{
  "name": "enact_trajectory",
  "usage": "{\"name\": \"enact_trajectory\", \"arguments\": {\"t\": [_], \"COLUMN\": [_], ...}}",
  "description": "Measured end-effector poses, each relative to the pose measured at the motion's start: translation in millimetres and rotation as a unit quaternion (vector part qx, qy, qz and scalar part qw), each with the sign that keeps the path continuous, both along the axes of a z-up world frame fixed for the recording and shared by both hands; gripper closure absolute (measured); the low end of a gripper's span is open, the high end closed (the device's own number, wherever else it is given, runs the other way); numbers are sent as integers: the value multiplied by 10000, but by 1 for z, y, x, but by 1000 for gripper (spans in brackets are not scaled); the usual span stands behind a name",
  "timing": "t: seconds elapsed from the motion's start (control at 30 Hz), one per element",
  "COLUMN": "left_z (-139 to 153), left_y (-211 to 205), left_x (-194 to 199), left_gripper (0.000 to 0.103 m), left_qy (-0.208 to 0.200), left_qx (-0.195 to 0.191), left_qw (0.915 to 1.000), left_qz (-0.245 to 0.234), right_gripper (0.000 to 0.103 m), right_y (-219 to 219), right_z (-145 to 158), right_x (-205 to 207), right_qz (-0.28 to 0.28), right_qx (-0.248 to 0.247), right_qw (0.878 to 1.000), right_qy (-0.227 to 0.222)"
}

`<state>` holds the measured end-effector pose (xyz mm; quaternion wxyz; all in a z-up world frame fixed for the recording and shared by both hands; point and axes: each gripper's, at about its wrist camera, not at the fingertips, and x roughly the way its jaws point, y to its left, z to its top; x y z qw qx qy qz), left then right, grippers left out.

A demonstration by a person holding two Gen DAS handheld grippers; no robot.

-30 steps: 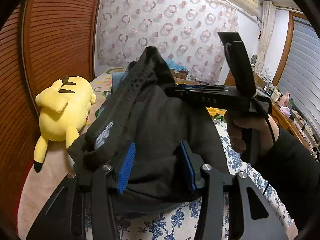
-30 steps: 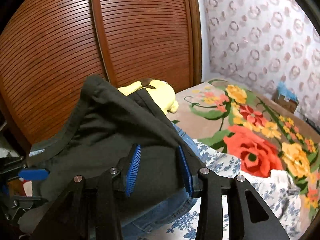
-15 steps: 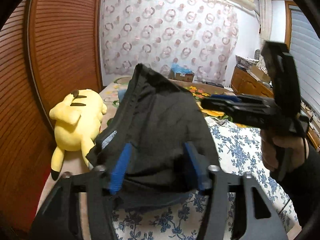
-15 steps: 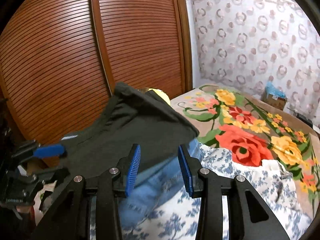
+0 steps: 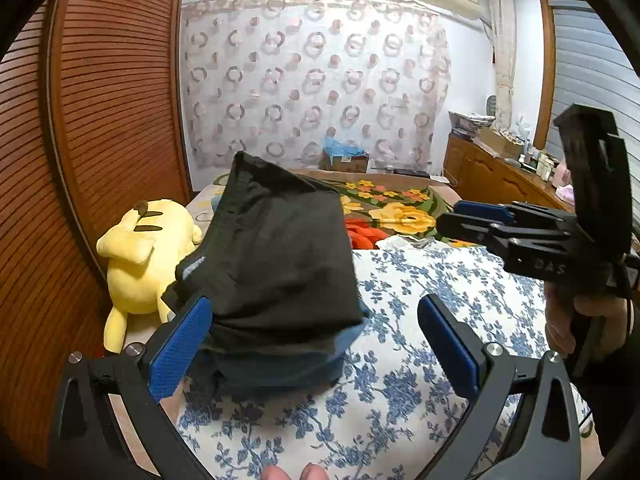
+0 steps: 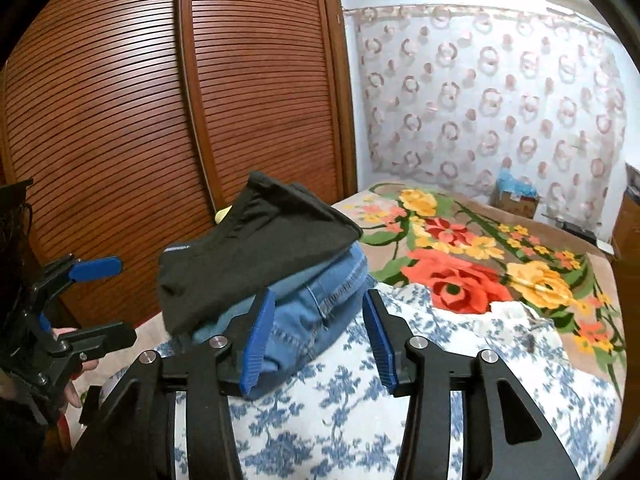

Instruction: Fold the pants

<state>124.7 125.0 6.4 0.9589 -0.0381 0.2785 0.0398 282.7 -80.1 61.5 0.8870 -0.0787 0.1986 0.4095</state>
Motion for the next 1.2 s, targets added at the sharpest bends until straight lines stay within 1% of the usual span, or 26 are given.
{"name": "enact_trajectory", "arguments": {"t": [0.07, 0.1, 0.13, 0.17, 0.27, 0.37, 0.53, 0.67, 0.87, 1.1, 1.2], "left_z": [2, 2, 3, 3, 3, 3, -1, -5, -9, -6, 0], "left_y": [-5, -8, -10, -14, -25, -38, -58, -72, -91, -109, -116], "left_x": [-4, -7, -9, -12, -18, -25, -32, -39, -47, -52, -56], "left_gripper": [0, 0, 0, 0, 0, 0, 0, 0, 0, 0, 0], "left_qy": [-52, -69, -88, -112, -164, -207, -179, -175, -113, -123, -222], "left_qx": [-9, -20, -23, -9, 60, 75, 174, 65, -3, -67, -58], "left_qw": [10000, 9999, 9999, 9999, 9997, 9994, 9991, 9982, 9978, 9975, 9971], "left_qz": [-66, -90, -99, -105, -185, -270, -355, -569, -651, -688, -720], "right_gripper": [36, 32, 23, 17, 10, 7, 7, 7, 7, 7, 7], "right_y": [-7, -10, -15, -20, -34, -48, -72, -86, -99, -100, -102], "right_z": [-1, -2, -2, -4, -7, -9, -11, -15, -18, -13, -10], "right_x": [-11, -16, -22, -27, -44, -63, -107, -140, -185, -214, -224], "right_qz": [-95, -130, -188, -268, -483, -733, -1118, -1482, -1893, -2157, -2278], "right_qx": [42, 83, 124, 143, 191, 237, 355, 396, 447, 506, 523], "right_qw": [9999, 9999, 9997, 9995, 9986, 9970, 9930, 9880, 9806, 9749, 9720], "right_qy": [-21, -27, -29, -26, -26, -70, -123, -191, -233, -227, -252]}}
